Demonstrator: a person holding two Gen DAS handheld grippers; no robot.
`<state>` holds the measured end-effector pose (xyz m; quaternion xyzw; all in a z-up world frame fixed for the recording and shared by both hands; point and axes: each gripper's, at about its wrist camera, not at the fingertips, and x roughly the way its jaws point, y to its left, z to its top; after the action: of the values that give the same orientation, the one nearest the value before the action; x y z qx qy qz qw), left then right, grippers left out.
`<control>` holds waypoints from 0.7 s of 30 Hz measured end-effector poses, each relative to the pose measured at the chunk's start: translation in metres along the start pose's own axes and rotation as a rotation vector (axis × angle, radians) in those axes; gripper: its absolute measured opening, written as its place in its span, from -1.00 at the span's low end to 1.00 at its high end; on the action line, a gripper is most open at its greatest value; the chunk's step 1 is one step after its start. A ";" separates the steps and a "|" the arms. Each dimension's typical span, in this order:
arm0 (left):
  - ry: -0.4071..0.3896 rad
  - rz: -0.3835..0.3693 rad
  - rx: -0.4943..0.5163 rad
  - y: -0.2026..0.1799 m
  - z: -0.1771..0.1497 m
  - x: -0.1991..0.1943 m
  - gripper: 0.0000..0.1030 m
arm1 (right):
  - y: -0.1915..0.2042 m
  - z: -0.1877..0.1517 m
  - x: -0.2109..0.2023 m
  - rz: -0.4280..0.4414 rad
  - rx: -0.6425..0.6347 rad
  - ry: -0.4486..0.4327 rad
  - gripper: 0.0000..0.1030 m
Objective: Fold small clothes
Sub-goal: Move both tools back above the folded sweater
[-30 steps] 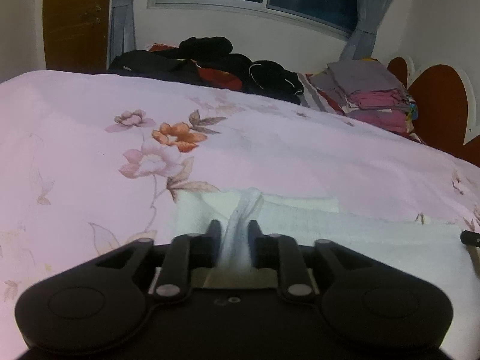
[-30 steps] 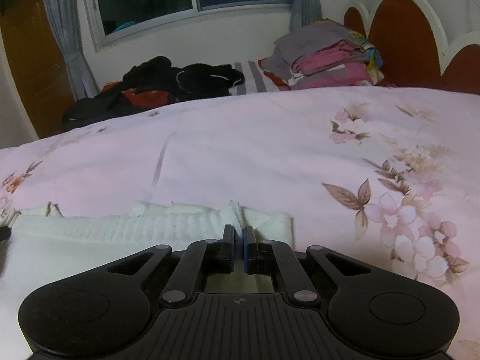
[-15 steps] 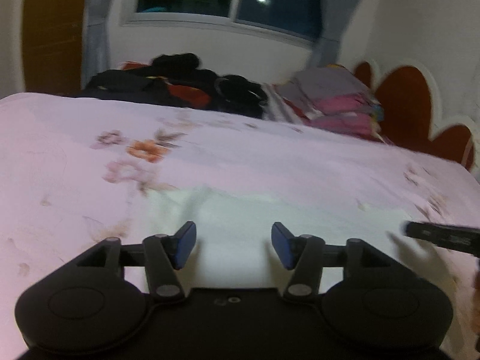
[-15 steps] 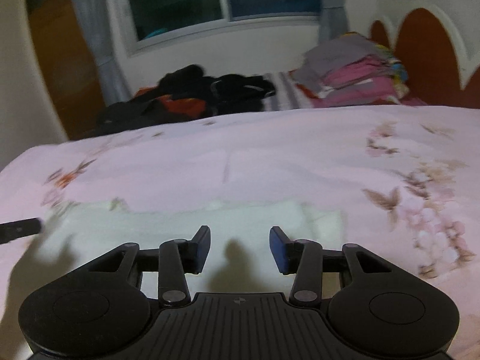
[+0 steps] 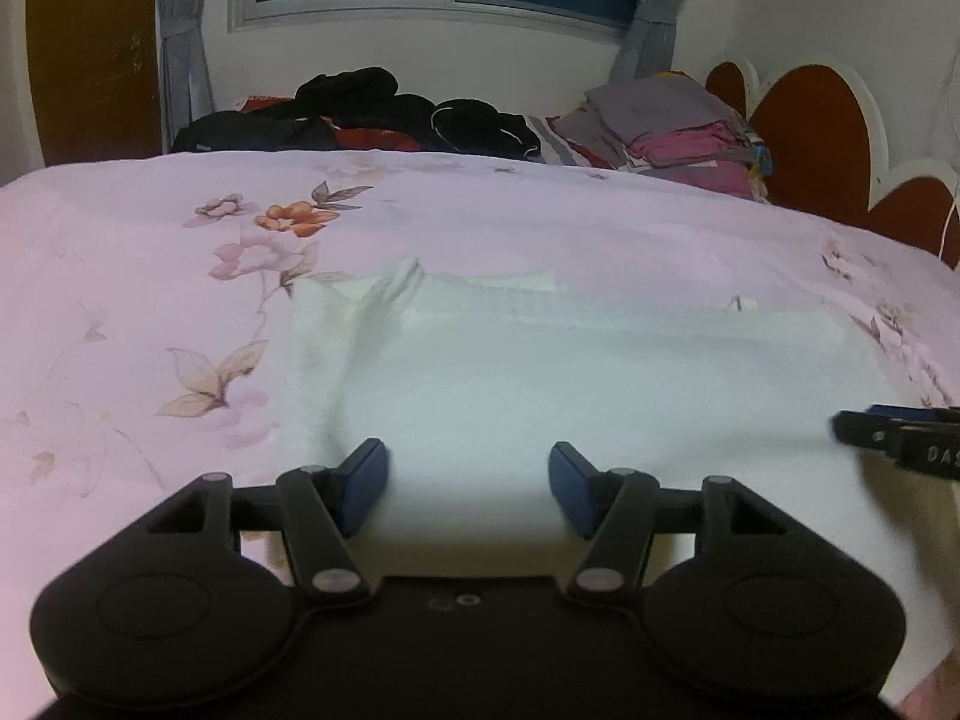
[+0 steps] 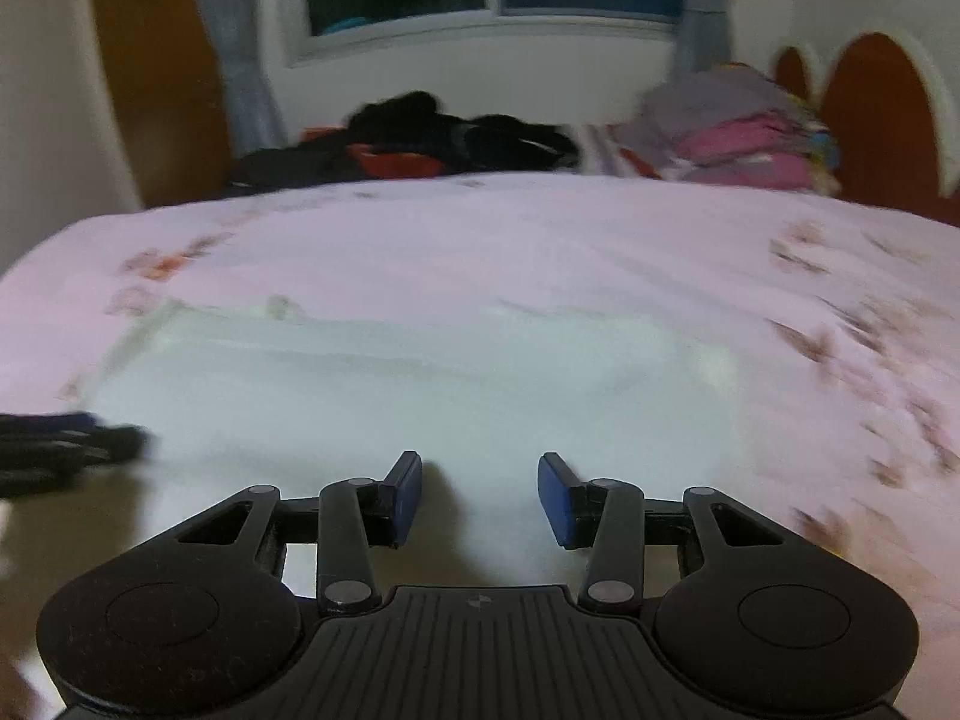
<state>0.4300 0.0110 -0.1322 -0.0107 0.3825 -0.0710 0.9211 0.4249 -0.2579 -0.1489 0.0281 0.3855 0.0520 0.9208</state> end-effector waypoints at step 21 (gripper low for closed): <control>0.021 -0.037 0.007 -0.010 -0.006 -0.038 0.19 | 0.018 -0.015 -0.061 -0.036 0.062 -0.025 -0.14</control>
<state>0.3987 0.0070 -0.1090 -0.0138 0.3918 -0.0895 0.9156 0.3703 -0.2466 -0.1144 0.0501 0.3757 0.0232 0.9251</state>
